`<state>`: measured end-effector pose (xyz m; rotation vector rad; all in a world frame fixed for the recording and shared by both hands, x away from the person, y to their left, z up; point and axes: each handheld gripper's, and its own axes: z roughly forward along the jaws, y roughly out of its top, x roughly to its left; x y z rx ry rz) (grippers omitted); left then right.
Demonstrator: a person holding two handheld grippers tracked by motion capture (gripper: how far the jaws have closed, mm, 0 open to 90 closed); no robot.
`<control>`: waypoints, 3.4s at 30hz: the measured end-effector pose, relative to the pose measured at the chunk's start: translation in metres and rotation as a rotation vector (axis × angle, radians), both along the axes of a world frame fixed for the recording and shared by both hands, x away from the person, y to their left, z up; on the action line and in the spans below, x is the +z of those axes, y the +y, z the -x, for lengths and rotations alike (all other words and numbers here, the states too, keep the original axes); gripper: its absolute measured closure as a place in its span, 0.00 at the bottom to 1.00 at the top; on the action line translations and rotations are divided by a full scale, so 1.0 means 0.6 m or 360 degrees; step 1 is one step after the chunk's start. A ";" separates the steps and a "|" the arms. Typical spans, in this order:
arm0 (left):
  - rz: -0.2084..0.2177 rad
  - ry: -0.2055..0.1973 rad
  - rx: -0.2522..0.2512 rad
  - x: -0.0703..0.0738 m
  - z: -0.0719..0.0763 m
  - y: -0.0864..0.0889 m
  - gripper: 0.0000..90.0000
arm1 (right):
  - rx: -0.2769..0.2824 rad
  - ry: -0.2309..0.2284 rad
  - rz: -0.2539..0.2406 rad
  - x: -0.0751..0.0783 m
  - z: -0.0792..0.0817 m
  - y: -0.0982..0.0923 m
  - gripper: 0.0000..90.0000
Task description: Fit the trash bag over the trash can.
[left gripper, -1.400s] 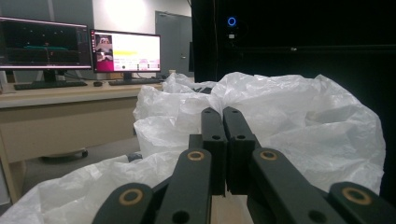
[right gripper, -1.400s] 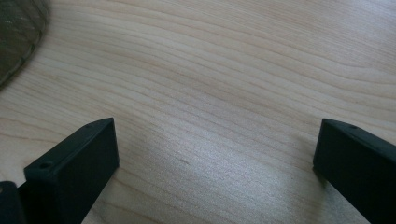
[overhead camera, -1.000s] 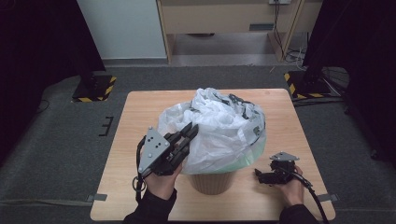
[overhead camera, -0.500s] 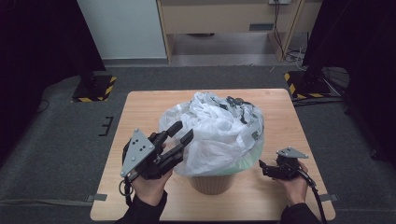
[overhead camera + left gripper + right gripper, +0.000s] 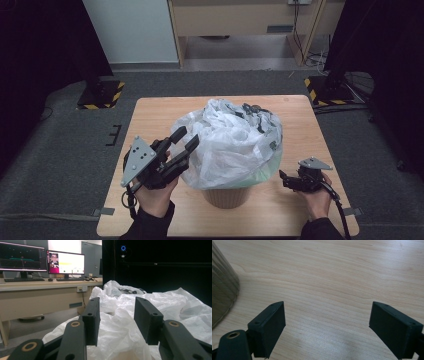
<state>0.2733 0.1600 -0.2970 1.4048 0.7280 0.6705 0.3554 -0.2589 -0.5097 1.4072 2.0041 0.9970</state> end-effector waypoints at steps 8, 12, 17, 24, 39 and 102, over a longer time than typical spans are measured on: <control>0.0005 -0.0006 0.0023 0.001 -0.003 0.009 0.62 | -0.0016 -0.0024 0.0005 0.003 0.001 0.000 0.15; 0.0034 -0.0015 0.0066 0.005 -0.006 0.027 0.61 | -0.0029 -0.0078 0.0005 0.012 0.002 -0.004 0.16; 0.0063 0.0006 0.0171 0.002 -0.022 0.059 0.61 | -0.0061 -0.0156 -0.0035 0.030 0.003 -0.008 0.16; 0.0069 0.0083 0.0267 -0.017 -0.052 0.091 0.60 | -0.0122 -0.0291 -0.0113 0.062 0.003 -0.012 0.16; -0.0050 0.0308 0.0440 -0.090 -0.116 0.111 0.58 | -0.0127 -0.0584 -0.0280 0.194 0.010 0.012 0.17; -0.0145 0.0433 0.0468 -0.136 -0.100 0.130 0.53 | 0.0159 -0.0859 -0.0506 0.331 0.033 0.010 0.49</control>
